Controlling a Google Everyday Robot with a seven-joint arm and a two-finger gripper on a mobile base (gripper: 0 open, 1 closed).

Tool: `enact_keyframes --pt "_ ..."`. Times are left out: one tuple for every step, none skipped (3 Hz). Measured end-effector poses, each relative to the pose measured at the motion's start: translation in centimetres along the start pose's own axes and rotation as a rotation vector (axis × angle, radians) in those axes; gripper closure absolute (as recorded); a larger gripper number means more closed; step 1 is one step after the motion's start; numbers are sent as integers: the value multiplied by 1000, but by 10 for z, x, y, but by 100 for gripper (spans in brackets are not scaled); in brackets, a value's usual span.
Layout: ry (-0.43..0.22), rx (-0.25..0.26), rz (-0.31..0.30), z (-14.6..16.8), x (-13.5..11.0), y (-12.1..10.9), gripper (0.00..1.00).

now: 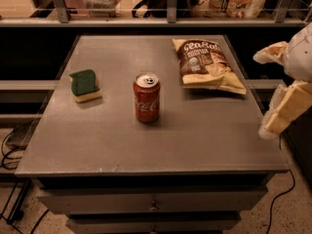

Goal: Knock coke can over

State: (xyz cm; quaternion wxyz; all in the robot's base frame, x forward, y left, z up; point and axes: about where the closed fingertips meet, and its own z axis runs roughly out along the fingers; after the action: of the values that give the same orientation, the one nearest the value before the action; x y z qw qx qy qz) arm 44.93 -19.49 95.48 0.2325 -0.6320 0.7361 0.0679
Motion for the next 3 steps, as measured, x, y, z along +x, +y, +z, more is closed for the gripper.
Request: enact_keyframes --pt "-183 -60 -30 28 -26 1 0" --pt "-263 -88 -62 40 -55 1 0" --pt "-266 -88 -62 40 -56 1 0"
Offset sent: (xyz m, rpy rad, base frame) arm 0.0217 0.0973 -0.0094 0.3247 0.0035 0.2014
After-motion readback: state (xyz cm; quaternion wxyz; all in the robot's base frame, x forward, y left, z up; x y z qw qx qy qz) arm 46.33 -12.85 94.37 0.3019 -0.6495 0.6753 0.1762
